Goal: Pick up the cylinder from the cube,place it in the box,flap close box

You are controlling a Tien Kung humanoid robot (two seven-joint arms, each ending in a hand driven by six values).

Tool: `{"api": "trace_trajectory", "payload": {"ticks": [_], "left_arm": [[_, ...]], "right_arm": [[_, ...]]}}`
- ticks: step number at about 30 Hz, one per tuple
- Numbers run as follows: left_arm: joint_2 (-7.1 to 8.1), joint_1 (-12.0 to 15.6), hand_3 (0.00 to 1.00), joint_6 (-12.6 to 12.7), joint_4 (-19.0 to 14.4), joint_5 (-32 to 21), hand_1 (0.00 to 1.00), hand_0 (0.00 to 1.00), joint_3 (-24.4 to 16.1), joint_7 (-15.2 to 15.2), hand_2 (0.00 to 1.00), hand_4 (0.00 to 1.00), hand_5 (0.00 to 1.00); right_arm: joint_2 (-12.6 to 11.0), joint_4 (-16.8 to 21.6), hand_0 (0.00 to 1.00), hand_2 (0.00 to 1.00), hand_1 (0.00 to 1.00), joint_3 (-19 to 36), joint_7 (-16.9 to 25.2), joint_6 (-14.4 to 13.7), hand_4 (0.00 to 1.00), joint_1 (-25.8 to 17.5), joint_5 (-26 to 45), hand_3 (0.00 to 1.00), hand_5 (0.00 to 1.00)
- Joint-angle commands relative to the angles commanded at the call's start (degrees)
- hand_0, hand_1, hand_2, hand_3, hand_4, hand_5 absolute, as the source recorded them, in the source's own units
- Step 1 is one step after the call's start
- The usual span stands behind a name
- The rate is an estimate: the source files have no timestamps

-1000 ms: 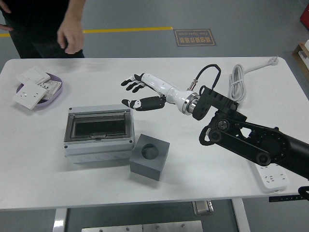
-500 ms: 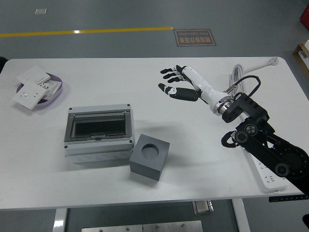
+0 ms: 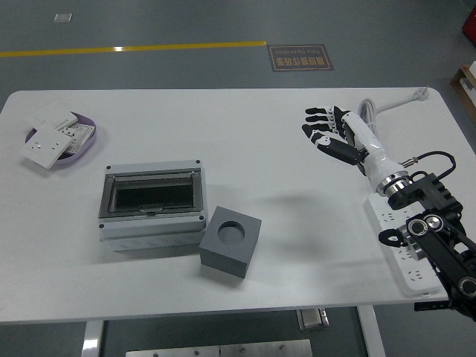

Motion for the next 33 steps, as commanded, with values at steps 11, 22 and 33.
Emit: {"api": "trace_trajectory", "payload": {"ticks": [11, 22, 33], "left_arm": [[0.39, 0.06, 0.951, 0.14, 0.00, 0.05, 0.852, 0.923, 0.10, 0.29, 0.854, 0.002, 0.002], [0.15, 0.16, 0.951, 0.14, 0.00, 0.03, 0.852, 0.923, 0.28, 0.33, 0.854, 0.002, 0.002], [-0.61, 0.62, 0.951, 0.22, 0.00, -0.35, 0.852, 0.923, -0.01, 0.26, 0.854, 0.002, 0.002]], "right_arm": [[1.91, -0.67, 0.805, 0.713, 0.701, 1.38, 3.01, 1.04, 0.740, -1.38, 3.27, 0.714, 0.434], [1.25, 0.99, 0.807, 0.714, 0.705, 2.49, 3.17, 0.83, 0.757, -1.86, 2.02, 0.728, 0.408], [1.17, 1.47, 0.804, 0.717, 0.703, 5.00, 3.31, 0.74, 0.767, -2.65, 1.54, 0.722, 0.408]]}}
